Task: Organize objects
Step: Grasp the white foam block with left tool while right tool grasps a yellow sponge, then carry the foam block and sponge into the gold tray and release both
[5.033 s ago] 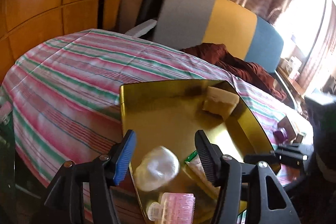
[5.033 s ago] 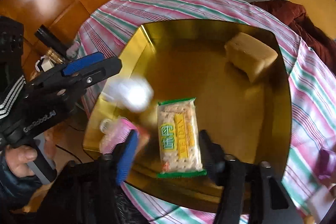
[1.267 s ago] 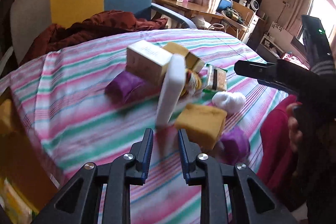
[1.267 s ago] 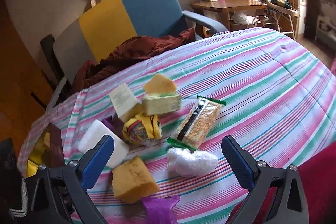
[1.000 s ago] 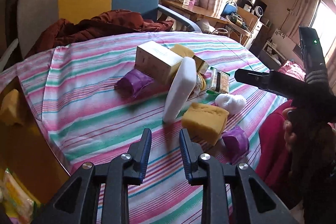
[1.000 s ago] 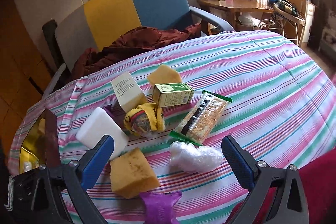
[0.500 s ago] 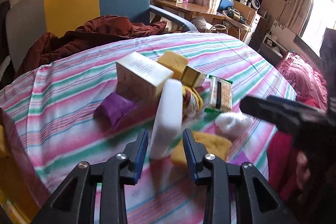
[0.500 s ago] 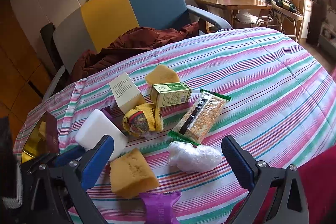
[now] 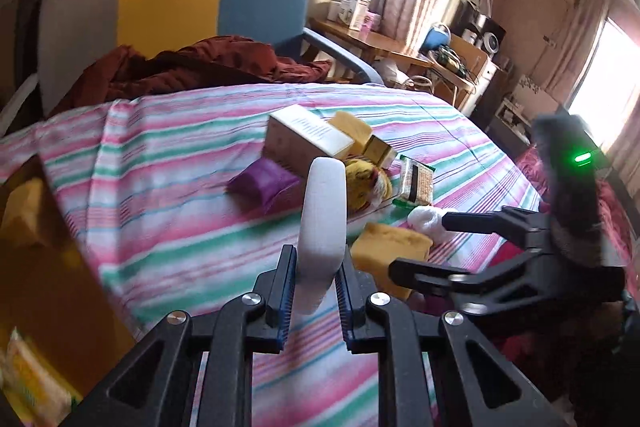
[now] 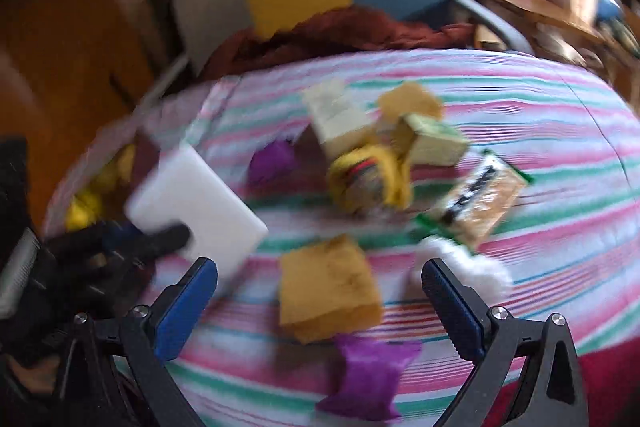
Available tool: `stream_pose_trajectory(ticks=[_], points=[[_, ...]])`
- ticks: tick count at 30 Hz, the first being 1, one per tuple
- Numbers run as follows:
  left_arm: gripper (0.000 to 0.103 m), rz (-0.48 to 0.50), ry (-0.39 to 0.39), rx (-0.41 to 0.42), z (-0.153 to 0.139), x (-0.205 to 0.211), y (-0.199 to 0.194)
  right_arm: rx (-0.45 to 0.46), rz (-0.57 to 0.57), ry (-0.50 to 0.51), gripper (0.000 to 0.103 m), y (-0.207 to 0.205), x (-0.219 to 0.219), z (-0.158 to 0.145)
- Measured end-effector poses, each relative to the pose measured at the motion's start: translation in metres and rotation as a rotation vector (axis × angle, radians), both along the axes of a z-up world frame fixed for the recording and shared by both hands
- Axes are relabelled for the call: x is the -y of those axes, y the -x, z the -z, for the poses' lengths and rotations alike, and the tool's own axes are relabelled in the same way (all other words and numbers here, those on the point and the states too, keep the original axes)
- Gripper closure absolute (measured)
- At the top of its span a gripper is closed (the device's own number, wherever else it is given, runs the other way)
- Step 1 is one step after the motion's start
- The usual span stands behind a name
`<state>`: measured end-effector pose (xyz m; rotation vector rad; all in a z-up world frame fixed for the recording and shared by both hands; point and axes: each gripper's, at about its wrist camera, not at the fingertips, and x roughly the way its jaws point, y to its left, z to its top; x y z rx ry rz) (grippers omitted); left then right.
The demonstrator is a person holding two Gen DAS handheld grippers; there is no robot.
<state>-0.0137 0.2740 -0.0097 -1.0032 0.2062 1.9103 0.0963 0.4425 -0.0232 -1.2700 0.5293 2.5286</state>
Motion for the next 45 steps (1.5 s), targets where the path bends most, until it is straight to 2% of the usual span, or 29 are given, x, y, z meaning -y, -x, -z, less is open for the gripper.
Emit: stream_pose_trajectory(ticks=[5,7,8,9,11,16,21,25,34,45], points=[[0.085,-0.037,-0.019,0.032,0.002,0.029,-0.003,0.143,-0.019,-0.063,0.001,0.014,0.009,0.022],[0.085,-0.046,-0.030,0.038,0.000,0.038,-0.005,0.178,-0.026,-0.076,0.015,0.017,0.009,0.029],[0.085,-0.049,-0.034,0.036,-0.001,0.041,-0.006,0.208,-0.034,-0.071,0.034,0.020,0.009,0.034],[0.085,-0.054,-0.039,0.034,-0.002,0.045,-0.008,0.237,-0.038,-0.068,0.043,0.022,0.009,0.039],[0.085,-0.064,-0.054,0.027,-0.007,0.054,-0.010,0.237,-0.042,-0.079,0.044,0.023,0.010,0.040],[0.085,-0.098,-0.069,0.003,-0.018,0.078,-0.014,0.161,-0.004,-0.109,0.045,0.016,0.005,0.026],[0.085,-0.169,-0.088,-0.007,-0.027,0.112,-0.006,0.067,0.021,-0.106,0.045,0.008,0.003,0.006],[0.085,-0.237,-0.101,-0.007,-0.030,0.143,0.006,0.019,0.002,-0.106,0.045,0.011,0.020,-0.011],[0.084,-0.421,-0.097,-0.042,-0.036,0.217,0.044,-0.101,-0.207,-0.125,0.045,0.057,0.106,-0.052],[0.084,-0.617,-0.021,-0.110,-0.035,0.276,0.118,-0.047,-0.466,-0.098,0.045,0.147,0.215,-0.042]])
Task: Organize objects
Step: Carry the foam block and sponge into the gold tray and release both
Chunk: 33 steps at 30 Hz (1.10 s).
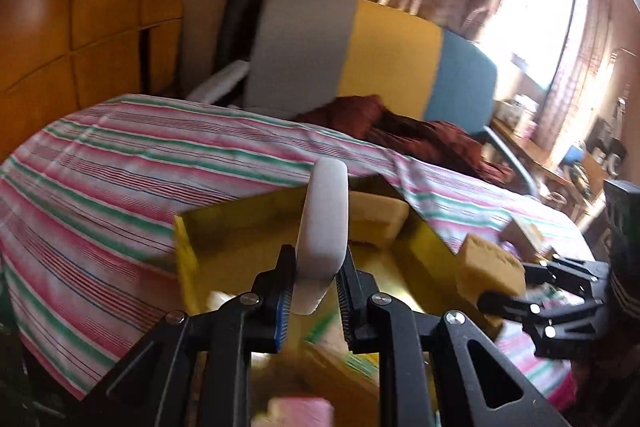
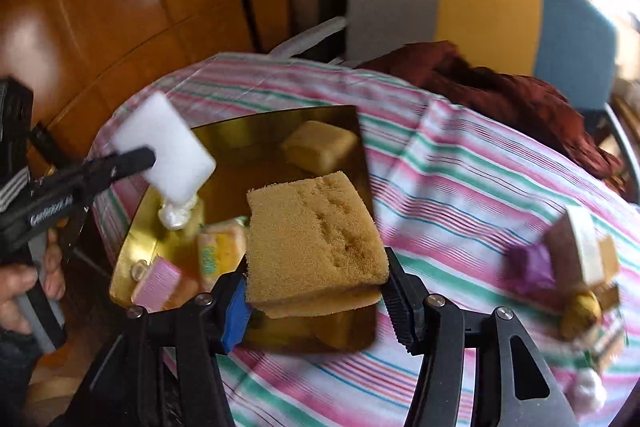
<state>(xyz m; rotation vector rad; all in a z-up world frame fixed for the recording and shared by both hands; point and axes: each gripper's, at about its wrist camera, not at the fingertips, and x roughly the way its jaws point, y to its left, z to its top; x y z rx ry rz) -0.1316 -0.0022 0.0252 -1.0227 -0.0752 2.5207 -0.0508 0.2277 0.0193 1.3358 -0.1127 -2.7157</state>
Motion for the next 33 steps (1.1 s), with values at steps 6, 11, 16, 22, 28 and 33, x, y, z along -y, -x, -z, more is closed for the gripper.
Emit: stream_pose_trajectory(ticks=[6,11,16,22,28,33], points=[[0.069,-0.089,0.059,-0.009,0.002,0.017,0.020,0.010,-0.037,-0.004,0.044,0.049,0.033,-0.001],[0.058,-0.129,0.048,0.002,0.008,0.028,0.007,-0.081,0.004,0.015,0.003,0.076,0.049,-0.016],[0.058,-0.139,0.027,0.026,0.017,0.034,-0.013,-0.084,-0.005,0.020,0.001,0.068,0.056,-0.012],[0.058,-0.145,0.042,0.029,0.022,0.025,-0.041,-0.061,-0.001,-0.013,0.000,0.039,0.062,0.003],[0.058,-0.154,0.083,-0.013,0.016,0.014,-0.064,-0.106,0.032,-0.068,0.000,0.009,0.065,0.003],[0.058,-0.161,0.122,-0.063,0.011,0.007,-0.081,-0.144,0.095,-0.090,0.000,-0.010,0.058,-0.003]])
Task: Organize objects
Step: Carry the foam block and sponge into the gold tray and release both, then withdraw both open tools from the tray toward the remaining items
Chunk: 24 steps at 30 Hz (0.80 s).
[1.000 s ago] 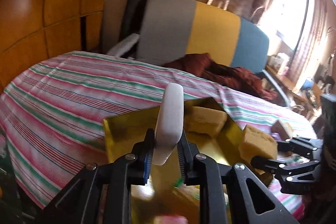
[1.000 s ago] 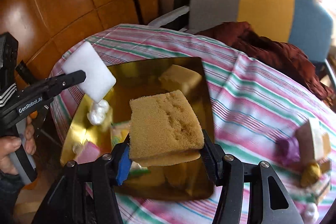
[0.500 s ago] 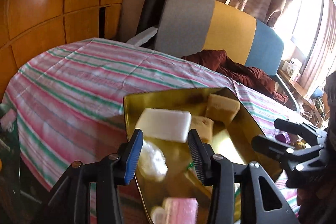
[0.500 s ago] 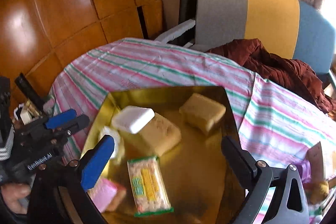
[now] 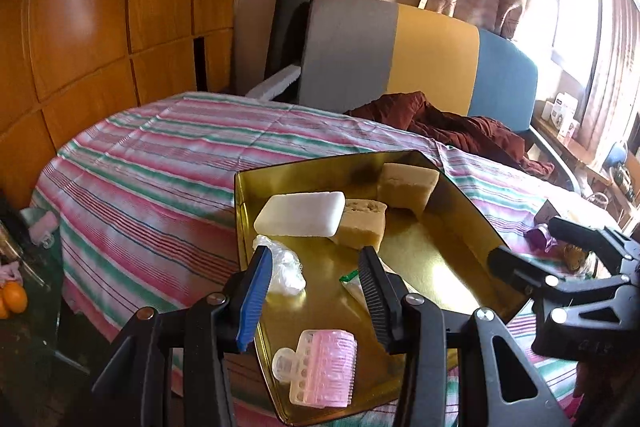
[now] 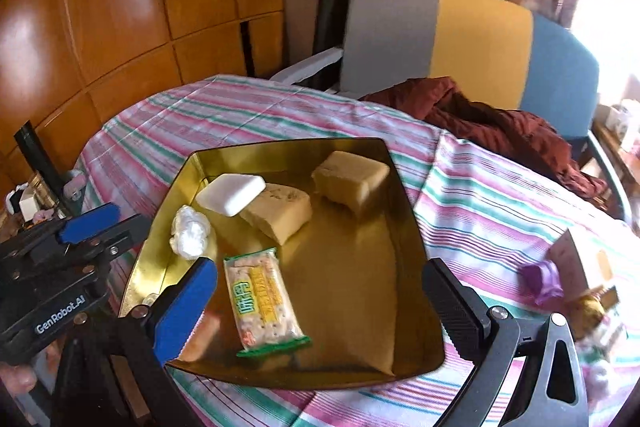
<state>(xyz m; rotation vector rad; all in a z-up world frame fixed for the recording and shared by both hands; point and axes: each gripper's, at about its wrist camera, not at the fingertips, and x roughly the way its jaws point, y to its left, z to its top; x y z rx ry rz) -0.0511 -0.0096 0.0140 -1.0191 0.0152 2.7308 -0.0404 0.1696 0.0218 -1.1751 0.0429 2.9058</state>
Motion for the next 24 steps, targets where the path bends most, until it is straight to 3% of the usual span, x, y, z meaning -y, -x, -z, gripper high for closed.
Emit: stream_pose_trajectory(ticks=[8,24], points=[[0.058,0.049,0.034,-0.022,0.000,-0.017,-0.015,-0.060,0.095,-0.028,0.000,-0.029,-0.015,-0.005],[0.058,0.120,0.054,0.013,0.011,-0.034,-0.021,-0.035,0.193,-0.016,0.000,-0.061,-0.053,0.004]])
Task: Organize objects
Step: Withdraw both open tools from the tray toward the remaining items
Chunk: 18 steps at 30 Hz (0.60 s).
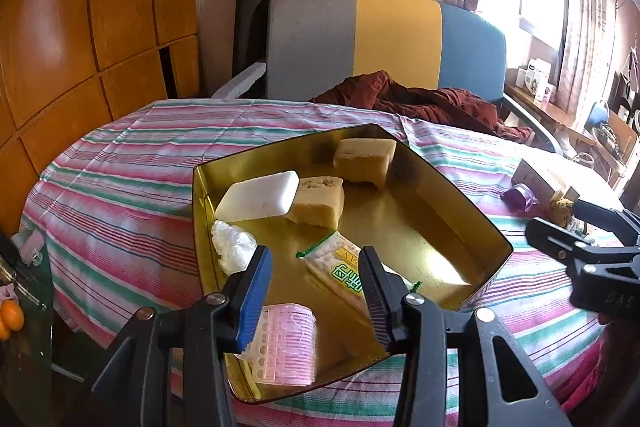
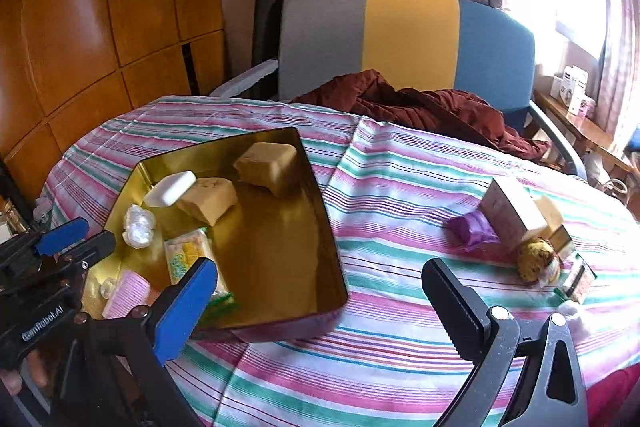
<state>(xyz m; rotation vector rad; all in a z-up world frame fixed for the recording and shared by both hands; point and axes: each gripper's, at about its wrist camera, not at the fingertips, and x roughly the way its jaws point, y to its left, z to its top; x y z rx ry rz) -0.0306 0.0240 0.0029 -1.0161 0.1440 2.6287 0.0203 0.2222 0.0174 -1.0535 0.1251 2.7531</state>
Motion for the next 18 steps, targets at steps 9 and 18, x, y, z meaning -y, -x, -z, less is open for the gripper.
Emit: stream_pose_trajectory(ticks=[9,18], points=[[0.057,0.020,-0.001,0.029,0.008,-0.003,0.001,0.084,0.078,0.025,0.000,-0.023,-0.044,0.022],[0.057,0.054,0.001,0.043,0.009,-0.015,0.005,0.248,0.187,0.060,0.000,-0.077,-0.126,0.035]])
